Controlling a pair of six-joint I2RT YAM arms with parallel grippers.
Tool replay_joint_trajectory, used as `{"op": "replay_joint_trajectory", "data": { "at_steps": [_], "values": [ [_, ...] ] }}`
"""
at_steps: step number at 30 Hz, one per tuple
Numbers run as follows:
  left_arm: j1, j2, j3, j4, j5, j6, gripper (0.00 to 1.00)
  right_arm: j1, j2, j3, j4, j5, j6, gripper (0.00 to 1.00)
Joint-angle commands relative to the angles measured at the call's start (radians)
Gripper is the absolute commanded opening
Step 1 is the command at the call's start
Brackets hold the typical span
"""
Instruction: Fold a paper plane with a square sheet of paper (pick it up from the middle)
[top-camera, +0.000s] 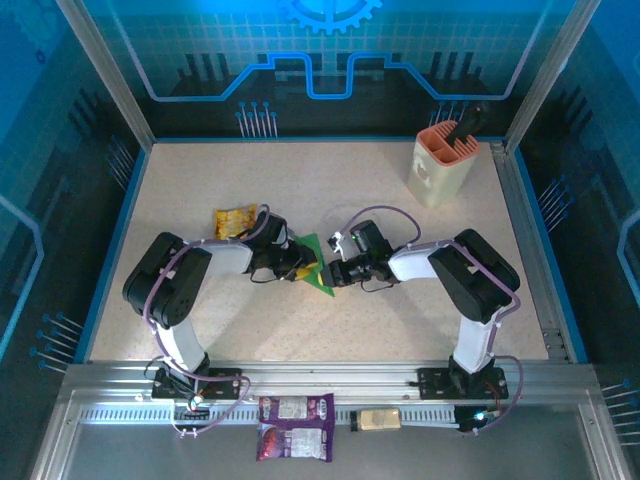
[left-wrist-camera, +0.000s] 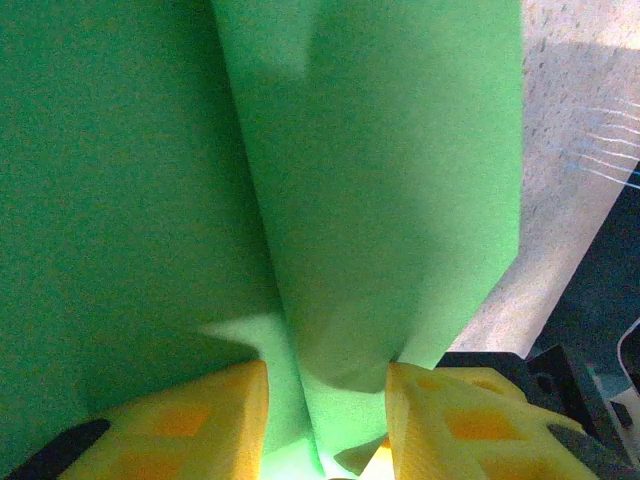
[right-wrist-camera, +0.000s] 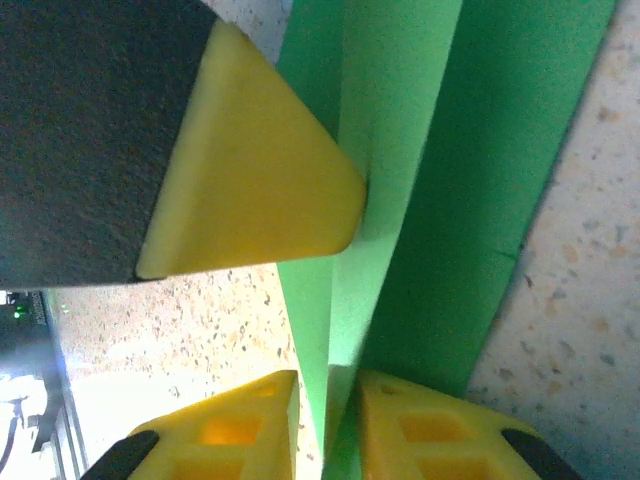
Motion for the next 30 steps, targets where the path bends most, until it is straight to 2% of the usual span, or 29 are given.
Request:
{"op": "replay_joint_trajectory", "data": {
  "at_steps": [1, 14, 24, 30],
  "values": [
    [-0.005, 0.039, 0.013, -0.109, -0.024, 0.027, 0.37, -0.014, -0.014, 0.004, -0.134, -0.005, 0.010, 0.23],
    [-0.008, 0.046, 0.039, -0.162, -0.029, 0.042, 0.41, -0.035, 0.042, 0.024, -0.150, -0.031, 0.059, 0.10],
    [-0.002, -0.101, 0.069, -0.108, -0.050, 0.044, 0.44, -0.084, 0.090, 0.018, -0.086, -0.165, 0.138, 0.06],
    [-0.002, -0.115, 0.032, -0.004, -0.007, 0.036, 0.31, -0.096, 0.102, 0.017, -0.077, -0.192, 0.156, 0.06]
  ]
}}
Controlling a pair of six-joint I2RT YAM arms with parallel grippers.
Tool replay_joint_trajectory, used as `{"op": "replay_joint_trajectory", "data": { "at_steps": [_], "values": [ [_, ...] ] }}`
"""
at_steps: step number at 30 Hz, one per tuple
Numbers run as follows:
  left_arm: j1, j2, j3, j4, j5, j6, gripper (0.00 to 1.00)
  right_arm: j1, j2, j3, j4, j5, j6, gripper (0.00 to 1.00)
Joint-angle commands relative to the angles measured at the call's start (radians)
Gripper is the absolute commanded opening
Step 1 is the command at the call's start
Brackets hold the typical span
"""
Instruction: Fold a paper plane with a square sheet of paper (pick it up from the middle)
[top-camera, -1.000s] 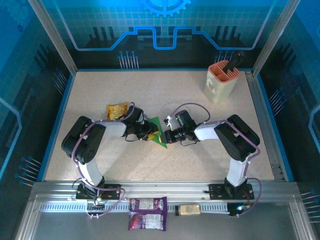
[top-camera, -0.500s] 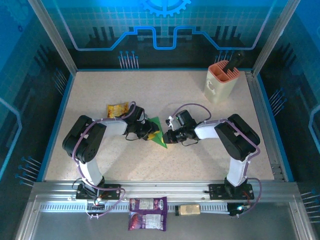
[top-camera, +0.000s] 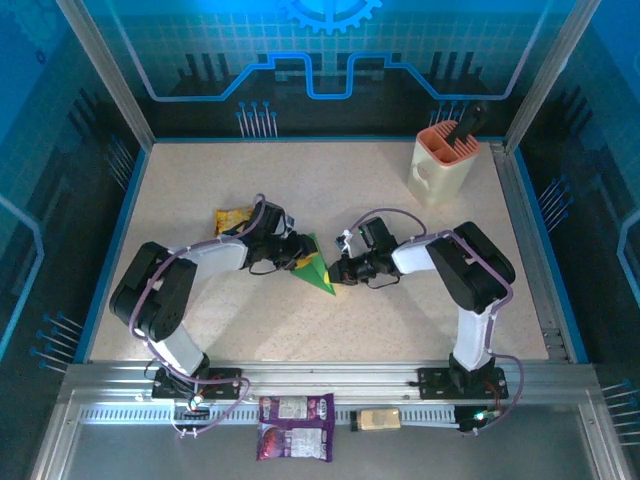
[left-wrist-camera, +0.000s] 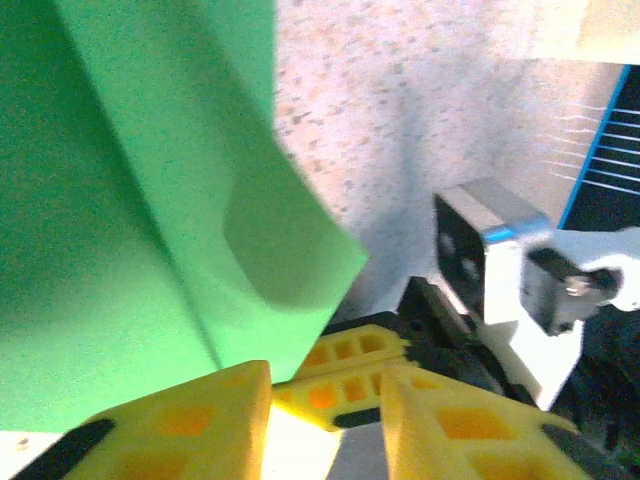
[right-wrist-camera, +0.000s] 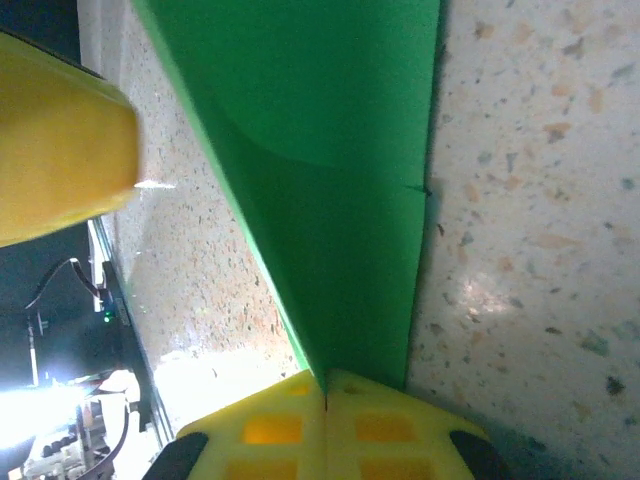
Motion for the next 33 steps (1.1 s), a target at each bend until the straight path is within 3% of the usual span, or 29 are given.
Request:
{"op": "replay_joint_trajectory", "data": {
  "at_steps": [1, 6, 12, 28, 33],
  "values": [
    [0.001, 0.001, -0.019, 0.076, 0.042, 0.007, 0.27, -0.015, 0.036, -0.010, -0.042, -0.015, 0.023, 0.06],
    [0.003, 0.058, -0.031, 0.165, 0.095, -0.013, 0.12, -0.018, 0.042, -0.004, -0.052, -0.015, 0.028, 0.06],
    [0.013, 0.136, -0.031, 0.251, 0.143, -0.048, 0.02, -0.023, 0.047, 0.000, -0.067, -0.015, 0.029, 0.06],
    [0.032, 0.172, -0.046, 0.245, 0.121, -0.028, 0.00, -0.029, 0.055, 0.009, -0.090, -0.016, 0.031, 0.07],
    [0.031, 0.182, -0.036, 0.238, 0.119, -0.028, 0.00, -0.029, 0.041, 0.012, -0.092, -0.030, 0.029, 0.12]
  ]
}}
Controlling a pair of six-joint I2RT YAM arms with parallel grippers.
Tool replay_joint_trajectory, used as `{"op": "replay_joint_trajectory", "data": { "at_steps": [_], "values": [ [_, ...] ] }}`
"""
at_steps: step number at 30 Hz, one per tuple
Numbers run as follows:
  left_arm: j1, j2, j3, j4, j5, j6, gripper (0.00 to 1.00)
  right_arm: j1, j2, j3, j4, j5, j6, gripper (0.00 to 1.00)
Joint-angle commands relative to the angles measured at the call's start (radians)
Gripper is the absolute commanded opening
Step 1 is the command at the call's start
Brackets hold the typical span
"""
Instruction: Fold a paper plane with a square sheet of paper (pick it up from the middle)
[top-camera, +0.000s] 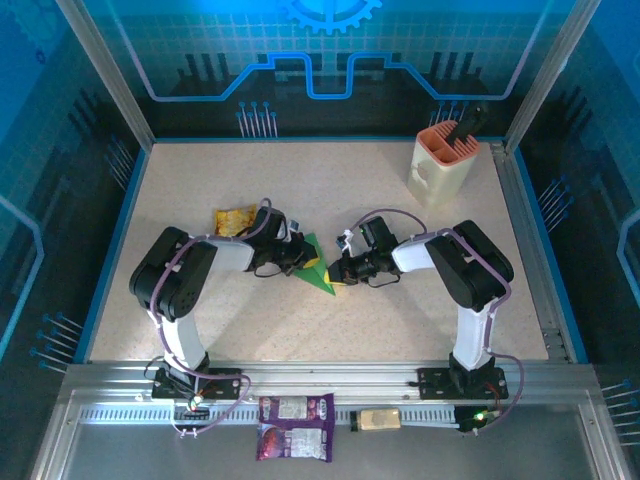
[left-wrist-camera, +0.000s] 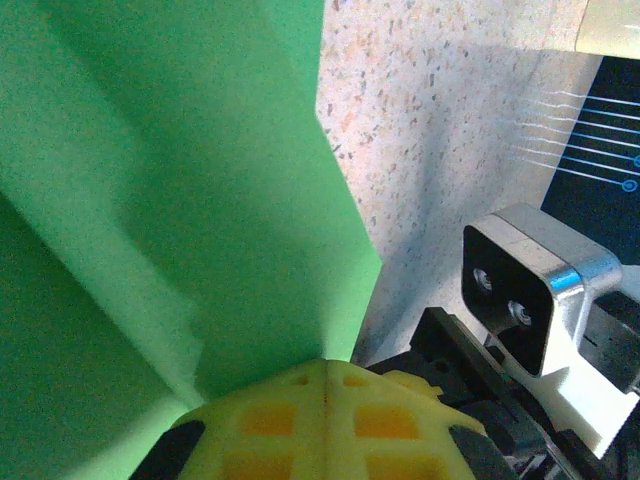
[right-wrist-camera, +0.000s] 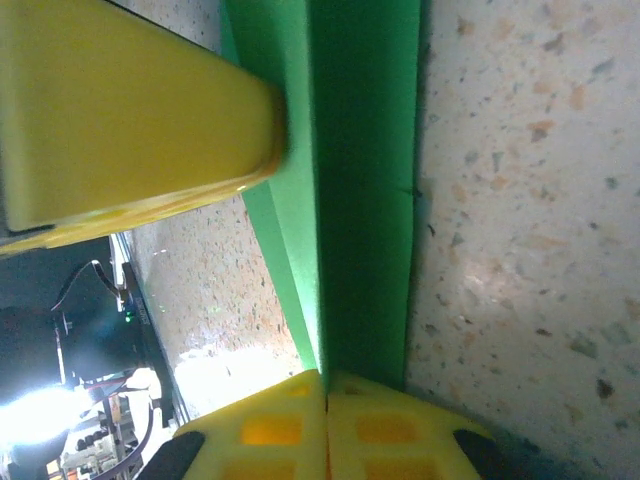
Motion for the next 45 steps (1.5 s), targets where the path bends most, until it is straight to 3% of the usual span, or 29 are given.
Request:
{"op": "replay_joint_trajectory", "data": {
  "at_steps": [1, 7, 16, 45],
  "values": [
    [0.008, 0.020, 0.004, -0.003, 0.011, 0.005, 0.00, -0.017, 0.018, -0.001, -0.080, -0.003, -0.001, 0.13],
    [0.010, 0.022, 0.008, -0.019, 0.006, 0.009, 0.00, -0.017, -0.034, 0.036, -0.206, -0.005, -0.086, 0.19],
    [0.011, 0.030, 0.016, -0.029, 0.002, 0.010, 0.00, -0.015, -0.047, 0.030, -0.292, 0.027, -0.143, 0.18],
    [0.011, 0.060, 0.049, -0.048, 0.024, 0.034, 0.00, -0.010, 0.002, 0.038, -0.322, 0.082, -0.118, 0.12]
  ]
}}
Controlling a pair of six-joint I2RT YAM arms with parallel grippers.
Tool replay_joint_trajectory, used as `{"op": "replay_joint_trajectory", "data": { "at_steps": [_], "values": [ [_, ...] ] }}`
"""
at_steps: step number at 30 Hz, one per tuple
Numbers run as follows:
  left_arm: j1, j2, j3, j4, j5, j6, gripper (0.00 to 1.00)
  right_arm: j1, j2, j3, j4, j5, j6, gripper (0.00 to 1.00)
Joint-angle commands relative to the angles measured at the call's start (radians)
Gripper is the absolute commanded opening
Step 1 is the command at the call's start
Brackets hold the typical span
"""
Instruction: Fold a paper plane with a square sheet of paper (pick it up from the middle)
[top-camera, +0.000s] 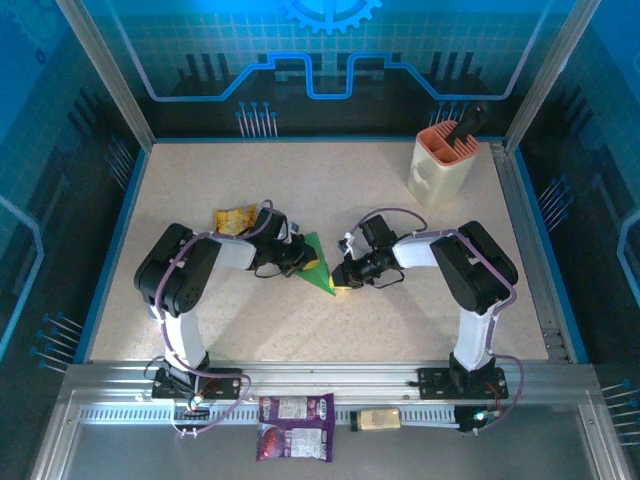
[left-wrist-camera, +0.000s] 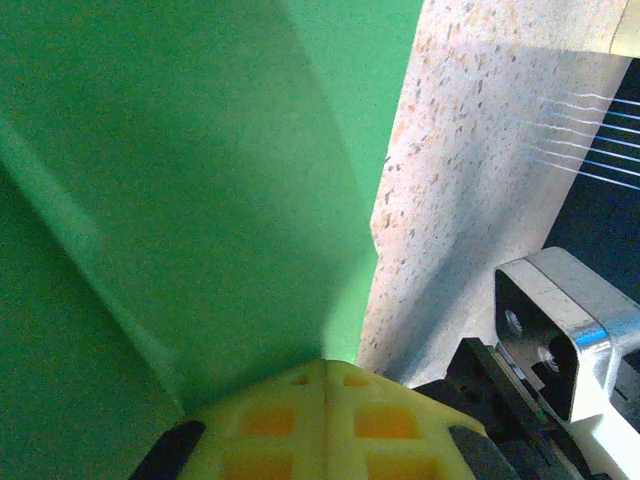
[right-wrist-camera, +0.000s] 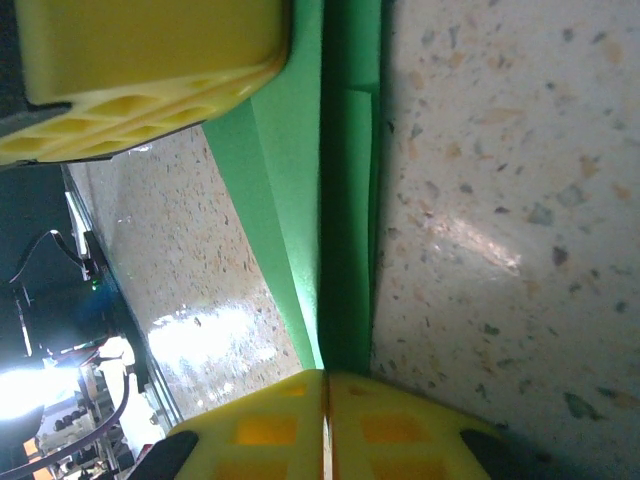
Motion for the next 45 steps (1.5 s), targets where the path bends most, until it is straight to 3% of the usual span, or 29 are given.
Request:
{"op": "replay_joint_trajectory", "data": {
  "at_steps": [1, 11, 17, 22, 28, 36, 45],
  "values": [
    [0.006, 0.021, 0.028, -0.028, 0.019, 0.027, 0.00, -0.006, 0.033, -0.004, -0.084, 0.050, 0.003, 0.12],
    [0.006, 0.038, 0.042, -0.049, 0.023, 0.036, 0.00, -0.008, 0.019, -0.007, -0.082, 0.052, 0.005, 0.14],
    [0.006, 0.028, 0.042, -0.052, 0.025, 0.037, 0.01, -0.008, -0.092, -0.005, -0.070, 0.046, -0.004, 0.26],
    [0.006, 0.020, 0.042, -0.051, 0.028, 0.035, 0.01, 0.001, -0.135, 0.055, -0.152, 0.152, -0.046, 0.37],
    [0.006, 0.017, 0.042, -0.048, 0.033, 0.036, 0.01, 0.056, -0.073, 0.166, -0.264, 0.311, -0.081, 0.48],
    [0.006, 0.012, 0.039, -0.043, 0.042, 0.036, 0.02, 0.102, -0.001, 0.250, -0.313, 0.401, -0.072, 0.45],
    [0.006, 0.006, 0.041, -0.031, 0.060, 0.035, 0.02, 0.104, 0.027, 0.262, -0.285, 0.363, -0.033, 0.39]
  ]
}}
